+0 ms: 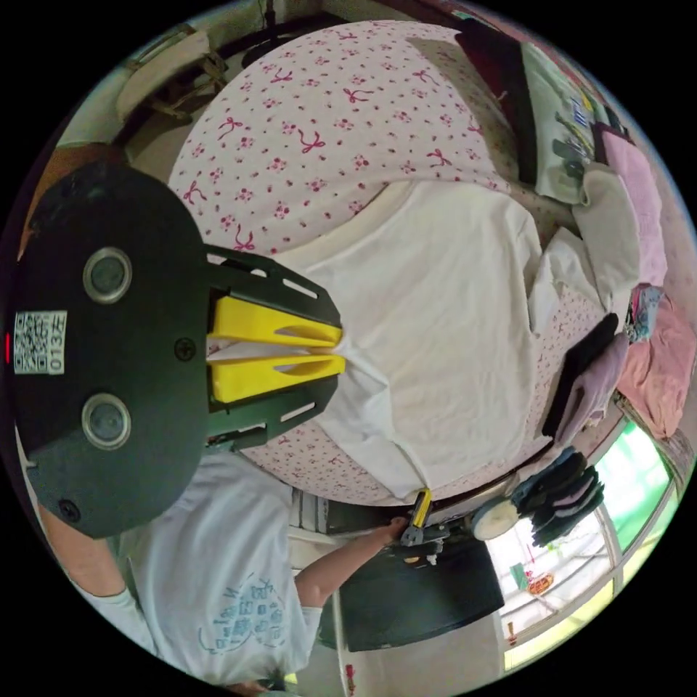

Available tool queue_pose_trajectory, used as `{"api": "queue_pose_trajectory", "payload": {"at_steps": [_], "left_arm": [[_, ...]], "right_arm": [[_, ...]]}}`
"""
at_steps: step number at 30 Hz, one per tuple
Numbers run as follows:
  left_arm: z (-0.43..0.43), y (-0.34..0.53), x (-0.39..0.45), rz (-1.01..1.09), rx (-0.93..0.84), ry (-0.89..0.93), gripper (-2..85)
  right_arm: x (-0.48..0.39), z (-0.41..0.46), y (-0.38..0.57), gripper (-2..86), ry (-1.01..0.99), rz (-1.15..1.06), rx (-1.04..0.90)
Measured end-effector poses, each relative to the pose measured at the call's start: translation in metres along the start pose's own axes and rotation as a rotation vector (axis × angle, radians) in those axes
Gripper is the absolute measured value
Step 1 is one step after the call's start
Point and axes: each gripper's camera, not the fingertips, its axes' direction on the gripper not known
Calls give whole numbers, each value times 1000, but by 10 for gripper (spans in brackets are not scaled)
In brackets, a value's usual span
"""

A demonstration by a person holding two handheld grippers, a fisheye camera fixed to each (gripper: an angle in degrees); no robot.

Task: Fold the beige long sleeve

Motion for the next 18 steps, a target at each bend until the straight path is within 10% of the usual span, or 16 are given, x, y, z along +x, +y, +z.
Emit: {"api": "queue_pose_trajectory", "payload": {"at_steps": [10, 18], "left_arm": [[-27, 79, -54, -277, 299, -8, 26], [19, 130, 14, -58, 163, -168, 18]], "right_arm": [[28, -45, -22, 94, -121, 156, 247], [-161, -70, -70, 94, -703, -555, 291]]}}
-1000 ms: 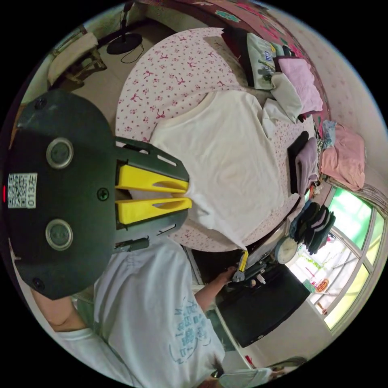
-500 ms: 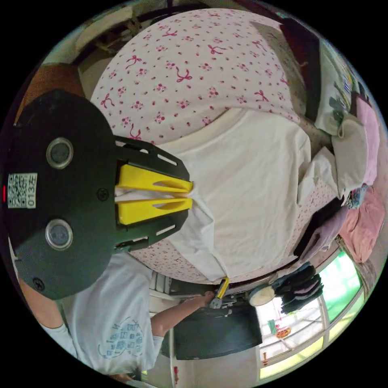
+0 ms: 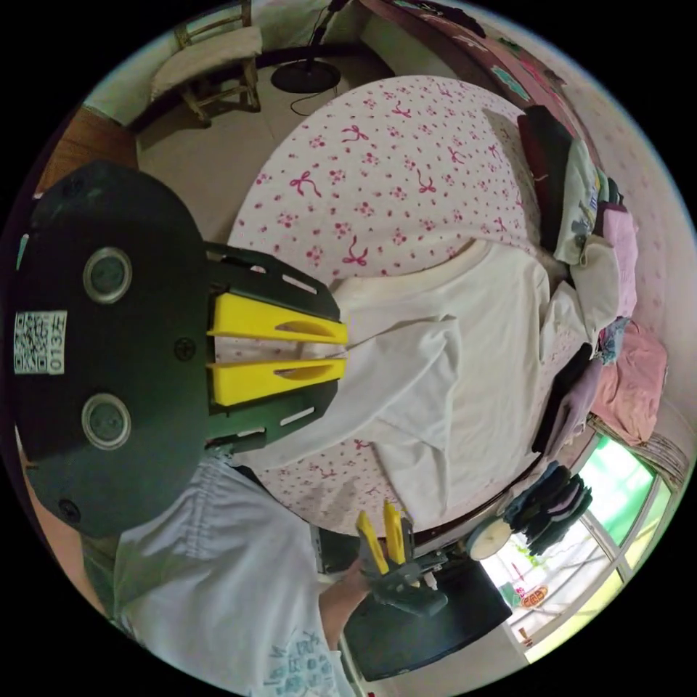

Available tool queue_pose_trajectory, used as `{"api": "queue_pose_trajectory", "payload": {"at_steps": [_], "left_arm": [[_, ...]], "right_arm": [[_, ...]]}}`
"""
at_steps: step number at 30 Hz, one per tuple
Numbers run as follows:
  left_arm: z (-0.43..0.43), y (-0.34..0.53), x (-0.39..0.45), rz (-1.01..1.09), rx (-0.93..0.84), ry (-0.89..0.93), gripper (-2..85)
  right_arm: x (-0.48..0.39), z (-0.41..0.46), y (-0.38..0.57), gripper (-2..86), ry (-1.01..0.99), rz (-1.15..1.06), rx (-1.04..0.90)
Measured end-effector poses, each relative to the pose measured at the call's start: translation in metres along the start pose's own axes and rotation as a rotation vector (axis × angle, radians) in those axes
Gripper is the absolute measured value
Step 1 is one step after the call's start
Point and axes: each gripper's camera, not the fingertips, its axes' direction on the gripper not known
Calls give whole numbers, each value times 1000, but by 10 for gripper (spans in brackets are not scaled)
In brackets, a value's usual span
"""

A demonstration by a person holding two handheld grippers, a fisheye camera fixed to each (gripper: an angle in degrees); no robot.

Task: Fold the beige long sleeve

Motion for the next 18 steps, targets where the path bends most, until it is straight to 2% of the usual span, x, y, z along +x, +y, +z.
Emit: {"api": "queue_pose_trajectory", "payload": {"at_steps": [7, 12, 16, 18], "left_arm": [[28, 15, 4, 2, -22, -19, 9], [33, 22, -7, -19, -4, 14, 2], [37, 27, -16, -24, -21, 32, -2], [36, 31, -21, -45, 2, 47, -2]], "right_arm": [[-26, 86, -64, 96, -194, -145, -222], [-13, 104, -90, 37, -260, -172, -332], [15, 74, -111, 24, -421, -208, -216], [56, 34, -132, 21, -492, -148, -17]]}}
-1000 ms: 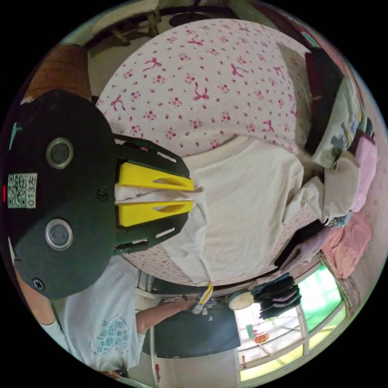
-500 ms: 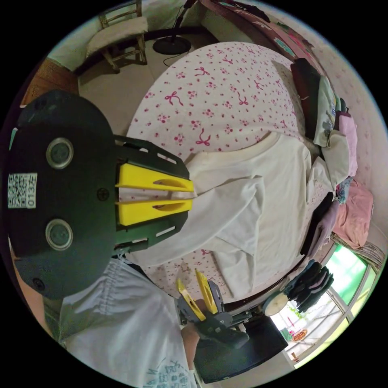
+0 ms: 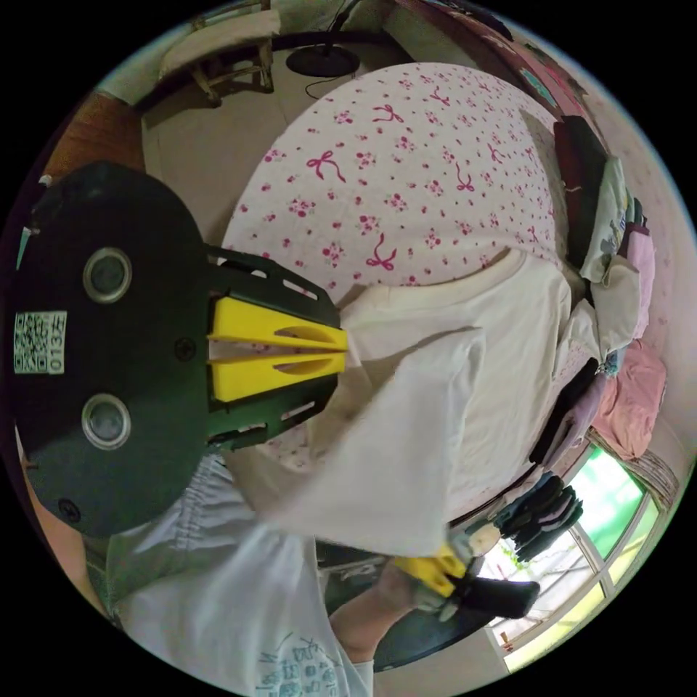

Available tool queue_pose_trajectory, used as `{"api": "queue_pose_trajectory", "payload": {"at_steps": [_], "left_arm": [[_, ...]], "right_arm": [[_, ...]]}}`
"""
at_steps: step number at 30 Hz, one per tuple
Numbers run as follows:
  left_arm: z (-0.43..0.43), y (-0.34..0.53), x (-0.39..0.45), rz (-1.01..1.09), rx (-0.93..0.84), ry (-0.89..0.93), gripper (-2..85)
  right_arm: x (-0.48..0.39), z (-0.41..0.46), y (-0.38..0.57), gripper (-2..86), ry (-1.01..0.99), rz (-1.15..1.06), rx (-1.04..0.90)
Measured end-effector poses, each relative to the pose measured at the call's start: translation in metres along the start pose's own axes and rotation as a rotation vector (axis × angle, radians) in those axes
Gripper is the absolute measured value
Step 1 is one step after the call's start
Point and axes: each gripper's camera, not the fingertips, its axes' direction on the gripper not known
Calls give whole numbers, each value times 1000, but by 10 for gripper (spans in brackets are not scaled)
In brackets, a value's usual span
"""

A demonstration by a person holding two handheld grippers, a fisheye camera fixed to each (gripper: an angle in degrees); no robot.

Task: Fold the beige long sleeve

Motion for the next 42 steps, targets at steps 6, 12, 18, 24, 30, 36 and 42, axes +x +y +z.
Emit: {"api": "queue_pose_trajectory", "payload": {"at_steps": [6, 12, 18, 24, 30, 36, 42], "left_arm": [[2, 12, -15, -57, 40, 65, -3], [-1, 14, -20, -45, 33, 54, -2], [-4, 16, -35, -85, 35, 81, 3], [-20, 20, -38, -105, 100, 71, 47], [-14, 3, -1, 147, 9, -6, 88], [-4, -35, -9, 120, -68, -58, 21], [19, -37, -54, -69, -194, 162, 15]], "right_arm": [[86, -137, -17, 17, 103, 164, 481], [138, -209, -16, 14, 218, 256, 652], [181, -233, 3, 13, 265, 386, 692], [226, -232, 45, 15, 330, 691, 614], [202, -269, 103, 16, 400, 715, 691], [148, -277, 165, 15, 443, 682, 666], [85, -261, 254, 17, 736, 826, 494]]}}
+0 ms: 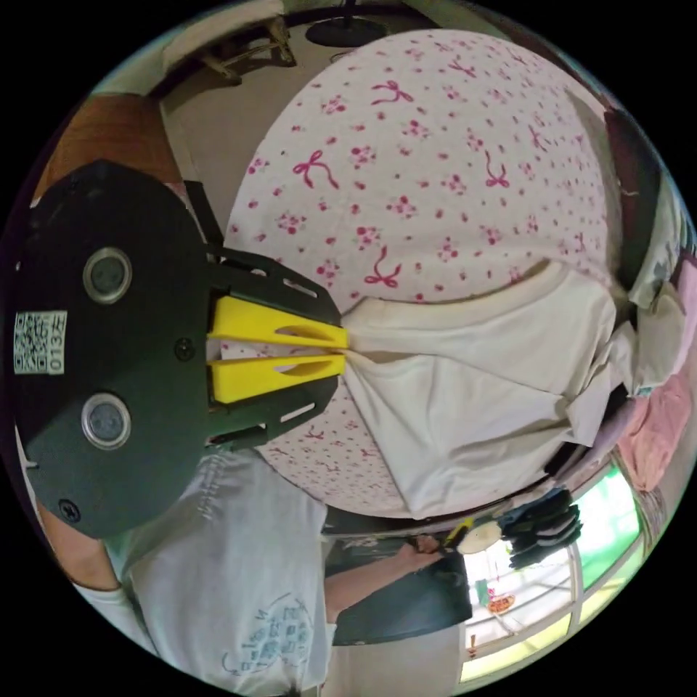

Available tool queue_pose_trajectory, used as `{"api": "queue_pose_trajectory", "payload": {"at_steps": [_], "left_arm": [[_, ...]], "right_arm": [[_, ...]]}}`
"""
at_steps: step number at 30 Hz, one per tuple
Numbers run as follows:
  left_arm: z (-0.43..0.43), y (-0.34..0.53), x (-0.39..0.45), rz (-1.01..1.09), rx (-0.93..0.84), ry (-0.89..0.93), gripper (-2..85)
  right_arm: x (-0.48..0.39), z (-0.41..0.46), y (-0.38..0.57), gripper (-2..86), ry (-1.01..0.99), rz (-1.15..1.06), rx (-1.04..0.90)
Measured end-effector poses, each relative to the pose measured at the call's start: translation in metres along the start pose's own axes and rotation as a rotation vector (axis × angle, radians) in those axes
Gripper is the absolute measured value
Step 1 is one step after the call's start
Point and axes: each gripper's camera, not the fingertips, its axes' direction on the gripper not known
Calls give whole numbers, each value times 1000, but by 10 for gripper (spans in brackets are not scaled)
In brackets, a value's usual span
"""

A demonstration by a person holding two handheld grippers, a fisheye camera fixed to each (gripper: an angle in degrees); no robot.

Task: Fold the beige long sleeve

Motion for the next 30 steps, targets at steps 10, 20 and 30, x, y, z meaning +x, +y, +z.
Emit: {"api": "queue_pose_trajectory", "payload": {"at_steps": [10, 20, 30], "left_arm": [[-38, 55, 1, -224, 238, -38, 123], [-10, 10, 40, -198, 116, -245, 52], [-16, 8, 56, -161, 111, -270, 18]], "right_arm": [[64, -76, 120, 64, 297, 233, 27], [37, -20, 75, 73, 389, 23, -100], [2, -13, 56, 18, 476, -150, -74]]}}
